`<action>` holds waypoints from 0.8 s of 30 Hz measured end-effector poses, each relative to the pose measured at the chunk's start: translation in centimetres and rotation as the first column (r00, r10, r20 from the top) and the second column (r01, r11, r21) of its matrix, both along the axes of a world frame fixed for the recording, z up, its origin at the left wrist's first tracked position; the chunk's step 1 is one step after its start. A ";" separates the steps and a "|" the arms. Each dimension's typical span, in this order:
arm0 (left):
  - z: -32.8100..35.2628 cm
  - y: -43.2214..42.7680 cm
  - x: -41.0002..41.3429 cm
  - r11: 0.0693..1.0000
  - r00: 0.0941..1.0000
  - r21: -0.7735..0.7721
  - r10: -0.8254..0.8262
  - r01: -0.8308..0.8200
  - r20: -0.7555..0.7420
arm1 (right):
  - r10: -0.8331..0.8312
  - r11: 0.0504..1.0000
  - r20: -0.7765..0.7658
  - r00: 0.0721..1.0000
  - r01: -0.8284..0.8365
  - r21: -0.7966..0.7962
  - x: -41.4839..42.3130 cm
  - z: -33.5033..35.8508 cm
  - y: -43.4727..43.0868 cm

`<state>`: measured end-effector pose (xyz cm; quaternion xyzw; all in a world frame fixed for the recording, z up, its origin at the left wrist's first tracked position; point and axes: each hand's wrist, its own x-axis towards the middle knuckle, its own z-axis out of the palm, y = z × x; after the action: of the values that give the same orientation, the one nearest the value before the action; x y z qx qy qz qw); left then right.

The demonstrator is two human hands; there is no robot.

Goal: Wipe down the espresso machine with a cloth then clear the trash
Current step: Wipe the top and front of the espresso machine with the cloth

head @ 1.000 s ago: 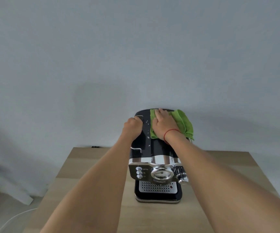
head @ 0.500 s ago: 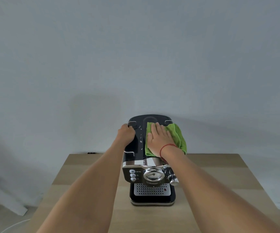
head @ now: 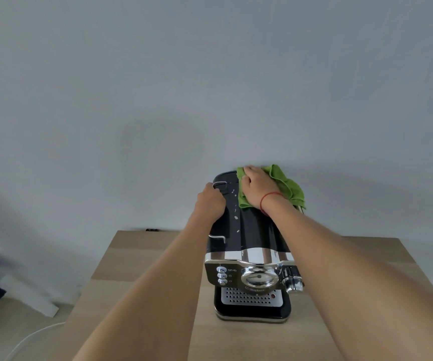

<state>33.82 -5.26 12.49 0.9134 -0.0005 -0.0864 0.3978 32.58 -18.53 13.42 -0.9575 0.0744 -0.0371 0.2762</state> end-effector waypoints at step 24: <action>0.1 0.5 -0.7 1.000 1.000 -0.025 -0.010 0.010 -0.010 | -0.213 0.975 -0.295 0.931 0.187 -0.117 -7.4 0.6 1.4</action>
<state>33.08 -4.80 12.56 0.9080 -0.0041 -0.0929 0.4086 25.15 -17.08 14.03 -0.9502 0.2117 0.0802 0.2143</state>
